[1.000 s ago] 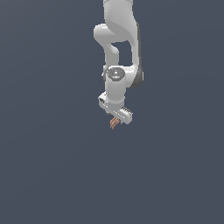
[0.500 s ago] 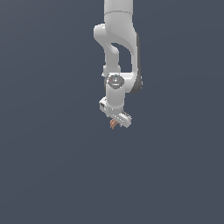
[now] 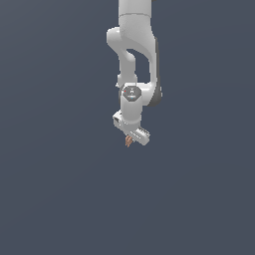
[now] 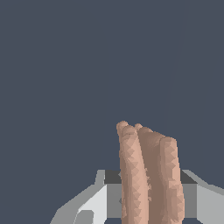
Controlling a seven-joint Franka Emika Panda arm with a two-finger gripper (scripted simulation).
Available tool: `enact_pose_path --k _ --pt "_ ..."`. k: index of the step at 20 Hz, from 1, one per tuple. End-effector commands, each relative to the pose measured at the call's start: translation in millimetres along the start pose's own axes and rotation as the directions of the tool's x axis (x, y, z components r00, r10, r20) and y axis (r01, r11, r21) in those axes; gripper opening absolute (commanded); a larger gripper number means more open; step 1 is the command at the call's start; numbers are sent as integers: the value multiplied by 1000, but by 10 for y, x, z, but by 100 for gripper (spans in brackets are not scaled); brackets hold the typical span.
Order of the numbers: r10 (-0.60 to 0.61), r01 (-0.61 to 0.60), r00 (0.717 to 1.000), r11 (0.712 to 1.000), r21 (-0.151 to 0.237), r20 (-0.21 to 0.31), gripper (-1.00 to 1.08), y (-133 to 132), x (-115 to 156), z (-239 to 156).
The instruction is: Pick up the object and move it to a goal position.
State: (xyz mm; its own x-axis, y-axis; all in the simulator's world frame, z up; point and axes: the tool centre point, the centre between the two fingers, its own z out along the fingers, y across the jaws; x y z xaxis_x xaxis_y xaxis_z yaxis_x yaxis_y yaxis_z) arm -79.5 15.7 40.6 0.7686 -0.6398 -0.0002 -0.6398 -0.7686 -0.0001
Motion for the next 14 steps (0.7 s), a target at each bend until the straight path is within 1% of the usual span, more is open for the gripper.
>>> enact_pose_path --k 1,8,14 --pt "0 0 1000 1000 0 0 -100 1 1 1" --pt "0 0 1000 1000 0 0 -100 -29 -26 -123" --pt "0 0 1000 1000 0 0 -100 -105 -92 -435"
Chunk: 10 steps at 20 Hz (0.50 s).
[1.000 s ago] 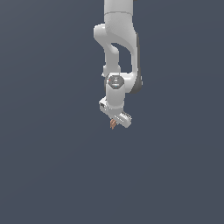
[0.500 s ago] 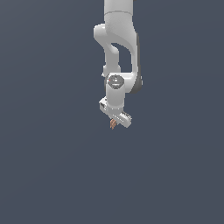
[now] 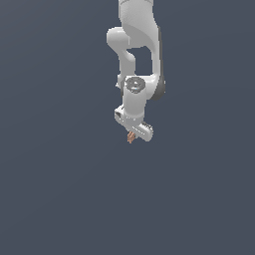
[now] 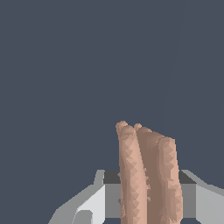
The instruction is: Pick up the object and move it to a goal position.
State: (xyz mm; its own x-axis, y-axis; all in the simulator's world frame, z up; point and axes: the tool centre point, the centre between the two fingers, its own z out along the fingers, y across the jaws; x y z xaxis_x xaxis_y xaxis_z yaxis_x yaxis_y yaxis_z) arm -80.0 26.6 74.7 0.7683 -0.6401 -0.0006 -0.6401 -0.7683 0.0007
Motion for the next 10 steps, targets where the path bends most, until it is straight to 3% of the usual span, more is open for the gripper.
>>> enact_pose_path --k 1,10 --pt "0 0 1000 1000 1 0 -100 -38 -31 -164" --pt "1 -1 1000 1000 0 -2 -100 -236 -198 -1004"
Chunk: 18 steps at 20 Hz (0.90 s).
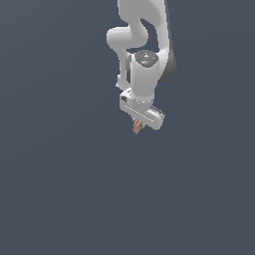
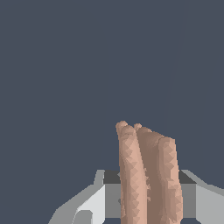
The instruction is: Pick up the object and move it to a goal position.
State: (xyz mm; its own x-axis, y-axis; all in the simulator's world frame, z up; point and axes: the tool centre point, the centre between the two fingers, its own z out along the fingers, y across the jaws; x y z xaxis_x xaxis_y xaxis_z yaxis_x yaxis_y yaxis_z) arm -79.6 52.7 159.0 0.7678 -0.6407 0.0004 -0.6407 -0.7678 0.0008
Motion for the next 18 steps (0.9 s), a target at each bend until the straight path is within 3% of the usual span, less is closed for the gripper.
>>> enact_pose_path --k 1,18 --pt "1 -1 1000 1000 -1 -1 -100 -59 -54 -268" --pt "1 -1 1000 1000 -1 -2 -100 -492 -385 -2003"
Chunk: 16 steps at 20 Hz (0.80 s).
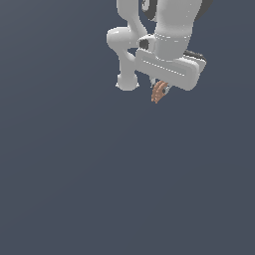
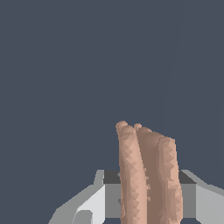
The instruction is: Pick up the object and move it to a goal position.
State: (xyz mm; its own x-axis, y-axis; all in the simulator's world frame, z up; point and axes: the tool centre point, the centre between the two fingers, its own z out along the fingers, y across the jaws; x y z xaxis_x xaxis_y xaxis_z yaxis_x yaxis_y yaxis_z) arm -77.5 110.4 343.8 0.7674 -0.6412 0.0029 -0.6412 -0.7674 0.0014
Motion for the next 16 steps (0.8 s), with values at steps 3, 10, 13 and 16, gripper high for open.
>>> enact_pose_path --k 3,10,13,16 --pt "0 0 1000 1000 0 1 -100 -117 -87 -455" --pt "-1 1 1000 1000 1 2 -100 -292 -190 -1064" --pt "-1 1 1000 1000 1 2 -100 -349 -219 -1252" --pt "-2 2 1000 1000 1 3 -100 -394 -239 -1397"
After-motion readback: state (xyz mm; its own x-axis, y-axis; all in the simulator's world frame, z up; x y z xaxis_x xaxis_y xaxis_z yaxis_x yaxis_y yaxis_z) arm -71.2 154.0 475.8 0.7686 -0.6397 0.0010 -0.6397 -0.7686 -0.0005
